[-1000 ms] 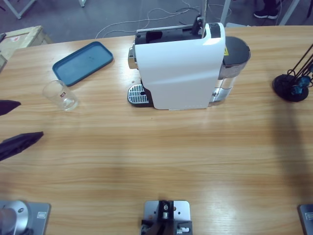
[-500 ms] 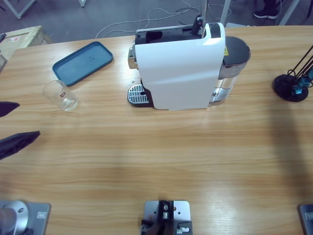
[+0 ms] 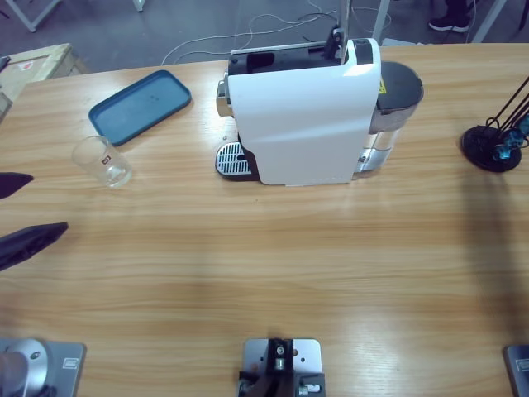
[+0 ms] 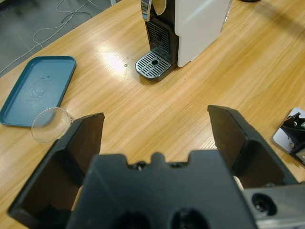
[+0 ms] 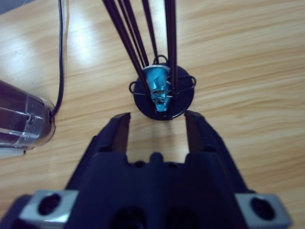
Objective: Pour coffee
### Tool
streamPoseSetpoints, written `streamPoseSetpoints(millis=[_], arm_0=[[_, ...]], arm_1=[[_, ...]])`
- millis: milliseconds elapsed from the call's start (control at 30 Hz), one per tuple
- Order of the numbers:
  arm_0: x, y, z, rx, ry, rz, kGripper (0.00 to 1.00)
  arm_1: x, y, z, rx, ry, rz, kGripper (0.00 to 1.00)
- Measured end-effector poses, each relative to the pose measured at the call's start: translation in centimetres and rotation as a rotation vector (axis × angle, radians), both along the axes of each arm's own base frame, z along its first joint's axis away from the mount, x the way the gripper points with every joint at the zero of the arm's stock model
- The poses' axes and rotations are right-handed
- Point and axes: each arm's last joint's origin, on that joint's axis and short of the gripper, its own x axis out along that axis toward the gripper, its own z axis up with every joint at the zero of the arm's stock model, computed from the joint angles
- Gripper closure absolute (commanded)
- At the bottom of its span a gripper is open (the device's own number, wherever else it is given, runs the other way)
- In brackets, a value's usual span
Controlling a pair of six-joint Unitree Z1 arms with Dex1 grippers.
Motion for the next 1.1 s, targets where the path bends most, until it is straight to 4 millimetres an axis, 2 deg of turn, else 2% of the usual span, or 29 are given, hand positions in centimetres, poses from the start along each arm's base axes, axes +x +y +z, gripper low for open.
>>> streamPoseSetpoints(millis=[100, 200, 300, 333, 367, 433, 500, 567, 633, 700, 1100], arm_0=[[0.0, 0.0, 0.0, 0.000, 0.000, 0.000, 0.101], [0.0, 0.0, 0.0, 0.000, 0.000, 0.000, 0.101], [0.0, 0.0, 0.0, 0.000, 0.000, 0.000, 0.101], [0.0, 0.0, 0.0, 0.000, 0.000, 0.000, 0.101], [0.0, 0.0, 0.0, 0.000, 0.000, 0.000, 0.101], [0.0, 0.0, 0.0, 0.000, 0.000, 0.000, 0.101], [0.0, 0.0, 0.0, 0.000, 0.000, 0.000, 0.103], [0.0, 0.0, 0.0, 0.000, 0.000, 0.000, 0.105], [0.0, 0.0, 0.0, -0.001, 0.000, 0.000, 0.108], [0.0, 0.0, 0.0, -0.001, -0.001, 0.000, 0.110], [0.0, 0.0, 0.0, -0.005, 0.001, 0.002, 0.115]], arm_1=[[0.9, 0.2, -0.5, 0.000, 0.001, 0.008, 0.205], [1.7, 0.3, -1.1, -0.001, 0.019, 0.009, 0.330], [2.6, 0.4, -1.7, -0.003, 0.033, 0.009, 0.348], [2.9, 0.4, -1.9, -0.003, 0.036, 0.009, 0.443], [3.1, 0.5, -2.1, -0.003, 0.037, 0.009, 0.461], [3.6, 0.5, -2.3, -0.003, 0.037, 0.009, 0.576], [4.0, 0.4, -2.6, -0.003, 0.040, 0.004, 0.583], [4.3, 0.4, -2.7, -0.003, 0.035, 0.001, 0.704], [4.5, 0.3, -2.8, -0.002, 0.030, -0.002, 0.710], [4.6, 0.3, -2.9, -0.003, 0.035, -0.005, 0.857], [4.7, -0.4, -3.0, -0.014, 0.040, -0.027, 0.867]])
